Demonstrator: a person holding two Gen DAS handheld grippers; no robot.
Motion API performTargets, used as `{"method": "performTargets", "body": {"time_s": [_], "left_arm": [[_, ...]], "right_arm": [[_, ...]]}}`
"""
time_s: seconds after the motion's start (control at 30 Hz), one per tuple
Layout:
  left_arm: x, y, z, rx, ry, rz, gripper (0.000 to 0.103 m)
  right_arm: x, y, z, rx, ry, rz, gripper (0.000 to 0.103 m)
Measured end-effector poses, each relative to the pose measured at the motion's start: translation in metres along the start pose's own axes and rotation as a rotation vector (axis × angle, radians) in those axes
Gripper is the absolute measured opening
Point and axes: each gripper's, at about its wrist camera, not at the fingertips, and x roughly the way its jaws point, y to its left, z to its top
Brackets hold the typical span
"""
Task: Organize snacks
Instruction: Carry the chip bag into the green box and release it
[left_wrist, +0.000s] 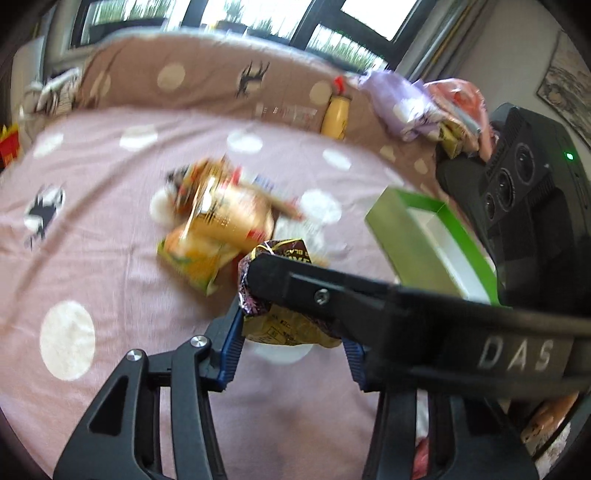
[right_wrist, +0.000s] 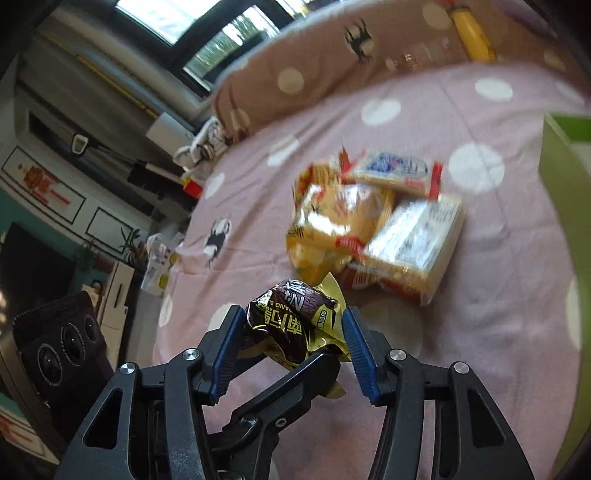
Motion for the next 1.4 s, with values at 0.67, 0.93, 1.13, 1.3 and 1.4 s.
{"method": "performTargets", "body": {"time_s": [0.67, 0.93, 1.13, 1.3, 1.4], "left_arm": [[0.038, -0.15, 0.047, 0.353, -0.092, -0.178, 0.045], [0.075, -0.192, 0.05, 0.429, -0.004, -0.23, 0.045], [0.105, -0.213, 0.046, 0.45, 0.09, -0.254, 0.044], [0.125, -0.228, 0.041, 0.455, 0.164, -0.263, 0.044], [0.135, -0.232, 0.037, 0.448, 0.201, -0.264, 0.044]], "right_arm": [[-0.147, -0.092, 0.011, 0.166, -0.44, -0.137, 0.055], [-0.164, -0.142, 0.006, 0.316, -0.479, -0.173, 0.055], [-0.167, -0.181, 0.001, 0.443, -0.466, -0.191, 0.055], [-0.168, -0.205, -0.006, 0.535, -0.448, -0.215, 0.055], [-0.166, -0.216, -0.008, 0.581, -0.428, -0.221, 0.055]]}}
